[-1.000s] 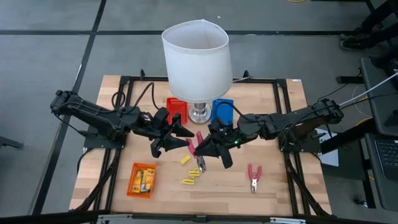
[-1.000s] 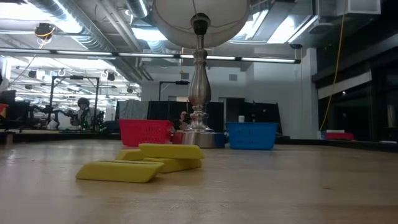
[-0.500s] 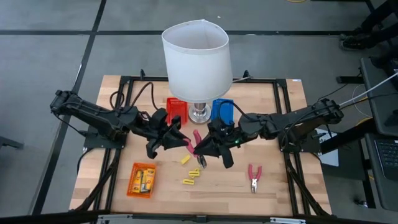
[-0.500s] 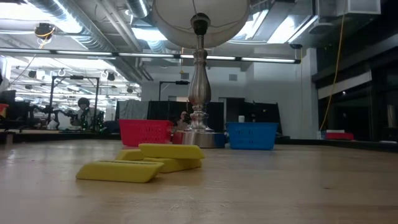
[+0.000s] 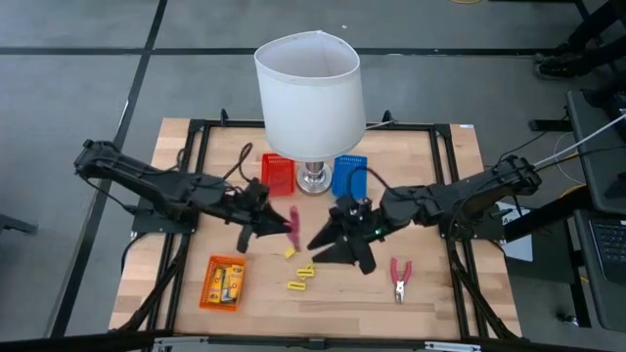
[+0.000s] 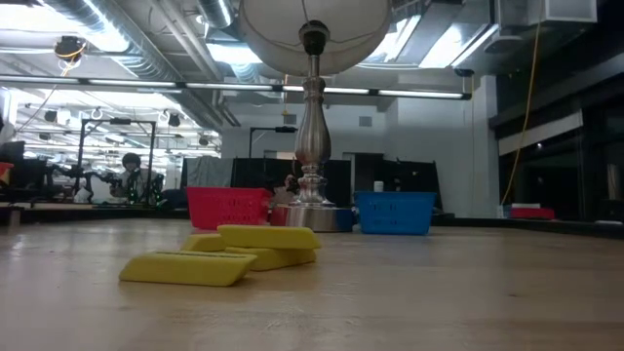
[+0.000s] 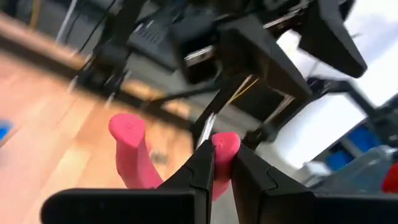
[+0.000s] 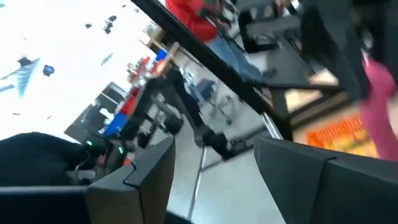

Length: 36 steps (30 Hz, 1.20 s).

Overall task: Pick & Place School Supplies
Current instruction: Put the pink hole puncher into the red basket

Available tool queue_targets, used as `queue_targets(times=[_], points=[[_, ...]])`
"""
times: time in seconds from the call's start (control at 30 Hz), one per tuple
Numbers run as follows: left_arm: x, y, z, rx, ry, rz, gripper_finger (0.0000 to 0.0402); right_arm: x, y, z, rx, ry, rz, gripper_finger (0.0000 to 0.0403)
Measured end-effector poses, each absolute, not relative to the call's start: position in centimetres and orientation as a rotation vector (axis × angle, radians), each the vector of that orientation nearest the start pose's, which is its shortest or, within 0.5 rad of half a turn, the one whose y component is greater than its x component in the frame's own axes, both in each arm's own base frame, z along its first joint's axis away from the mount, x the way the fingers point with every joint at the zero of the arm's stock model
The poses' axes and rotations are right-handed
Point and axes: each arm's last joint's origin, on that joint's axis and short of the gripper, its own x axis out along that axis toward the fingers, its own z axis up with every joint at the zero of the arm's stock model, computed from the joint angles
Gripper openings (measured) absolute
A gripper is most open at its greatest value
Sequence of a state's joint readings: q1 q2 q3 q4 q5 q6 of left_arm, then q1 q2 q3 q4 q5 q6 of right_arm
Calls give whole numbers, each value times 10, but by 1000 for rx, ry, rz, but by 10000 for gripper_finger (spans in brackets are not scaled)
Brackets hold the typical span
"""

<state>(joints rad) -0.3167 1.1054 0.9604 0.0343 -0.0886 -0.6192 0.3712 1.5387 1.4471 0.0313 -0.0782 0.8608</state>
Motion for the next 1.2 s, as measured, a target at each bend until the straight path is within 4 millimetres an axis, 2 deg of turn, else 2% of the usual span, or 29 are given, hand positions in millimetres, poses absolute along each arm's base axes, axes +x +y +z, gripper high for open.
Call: queue_targets(times=[0.17, 0.27, 0.37, 0.47, 0.63, 0.77, 0.83, 0.93, 1.07, 1.2], points=[[206, -79, 342, -591, 339, 27, 27, 322, 147, 388, 885, 390, 333, 215], [190, -77, 338, -566, 339, 208, 27, 314, 156, 379, 897, 472, 251, 208], [186, -74, 331, -506, 317, 405, 27, 308, 160, 372, 902, 526, 159, 204], [186, -64, 328, -562, 263, 562, 27, 303, 162, 366, 903, 571, 87, 203], [182, -39, 315, -736, 326, 739, 26, 296, 169, 362, 906, 586, 25, 203], [173, -21, 312, -774, 332, 863, 26, 292, 175, 362, 909, 564, -10, 203], [166, -9, 314, -820, 311, 891, 26, 289, 179, 362, 907, 554, -20, 203], [153, 8, 306, -891, 309, 892, 26, 285, 184, 362, 914, 542, -33, 203], [140, 27, 290, -983, 250, 793, 26, 280, 191, 362, 916, 518, -56, 203], [141, 44, 270, -1061, 230, 624, 26, 275, 198, 362, 925, 494, -77, 203]])
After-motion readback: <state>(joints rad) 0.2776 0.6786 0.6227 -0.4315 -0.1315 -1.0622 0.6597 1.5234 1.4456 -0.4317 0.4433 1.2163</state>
